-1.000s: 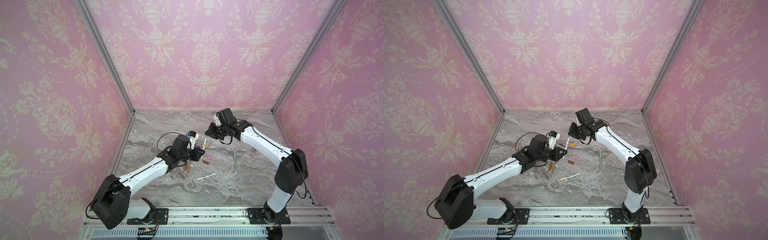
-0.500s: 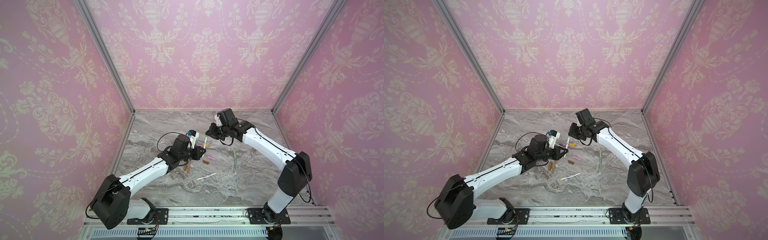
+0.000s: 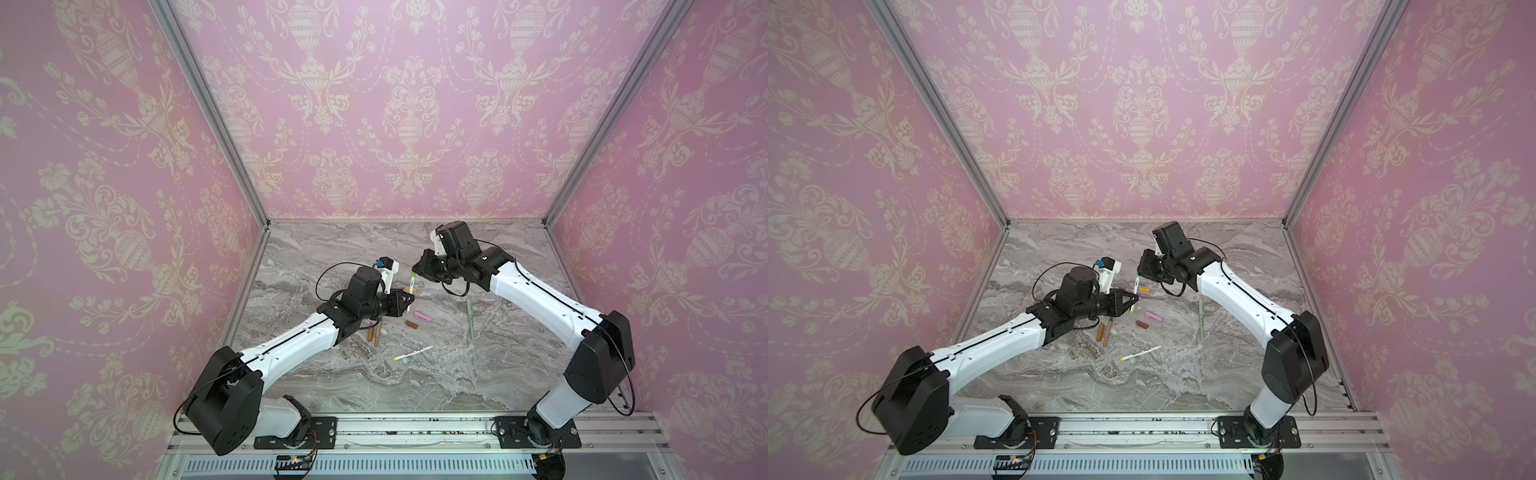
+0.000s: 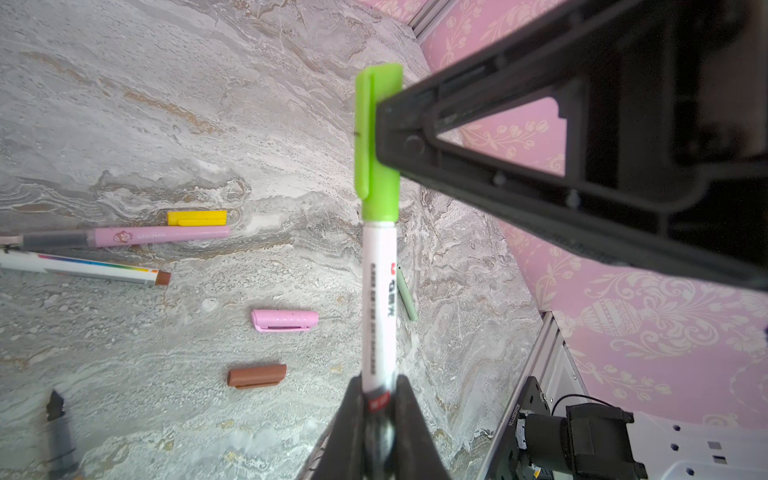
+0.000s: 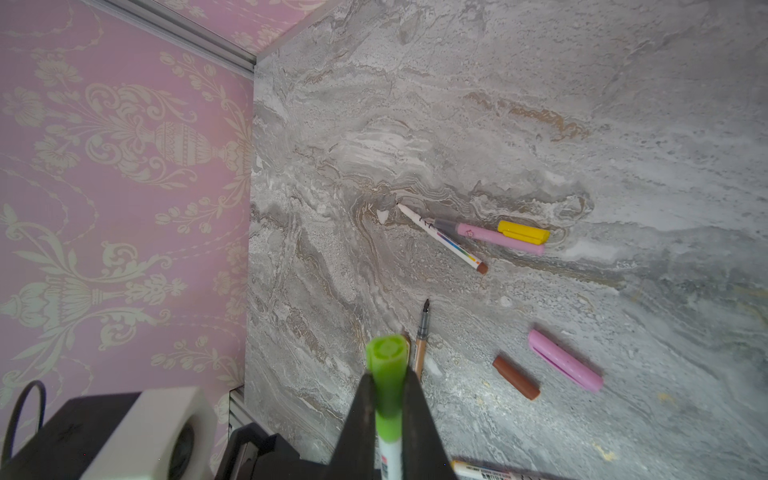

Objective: Insert the pens into the pen caps
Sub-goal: 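Open the right gripper and raise it off the capped marker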

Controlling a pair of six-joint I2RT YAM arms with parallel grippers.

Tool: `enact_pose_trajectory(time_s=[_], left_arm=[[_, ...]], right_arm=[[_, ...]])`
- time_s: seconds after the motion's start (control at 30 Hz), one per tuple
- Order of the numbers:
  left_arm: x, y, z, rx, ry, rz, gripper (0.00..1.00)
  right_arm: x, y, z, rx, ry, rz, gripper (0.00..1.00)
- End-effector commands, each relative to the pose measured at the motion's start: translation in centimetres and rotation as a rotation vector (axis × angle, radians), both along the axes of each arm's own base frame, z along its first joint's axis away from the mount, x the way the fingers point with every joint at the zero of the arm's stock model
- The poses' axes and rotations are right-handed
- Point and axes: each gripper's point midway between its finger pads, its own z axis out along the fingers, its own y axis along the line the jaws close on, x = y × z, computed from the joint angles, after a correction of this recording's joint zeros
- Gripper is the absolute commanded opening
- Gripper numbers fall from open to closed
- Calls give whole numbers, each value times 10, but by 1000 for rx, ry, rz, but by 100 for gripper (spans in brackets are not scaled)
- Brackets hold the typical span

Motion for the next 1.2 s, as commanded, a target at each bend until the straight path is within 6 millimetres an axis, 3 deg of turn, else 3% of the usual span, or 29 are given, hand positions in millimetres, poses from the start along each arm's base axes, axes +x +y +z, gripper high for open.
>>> enact_pose_trajectory(time_s=[0.0,0.1,0.2,0.4,0.57,0.73,1.17], left_arm=[[25,-8,47,-41,-162,20,0],[28,-11,52,-41,-183,8,0],[24,-12,47,-28,-180,-20,0],[-5,-5,13,50,-124,-127,0],[-26,-1,-4,71,-89,-201,0],[-32,-5,4,34,-110,-231,0],[-27,-12,19,-28,-130,-231,0]], right_arm=[[-47,20,-12,14,106,141,0],[-50,20,-11,18,105,143,0],[-44,16,5,23,58,134,0],[-19,-17,59,48,-75,58,33],[-11,-38,88,72,-145,39,50],[-2,-46,81,36,-130,34,54],[-1,-15,36,38,-17,114,54]])
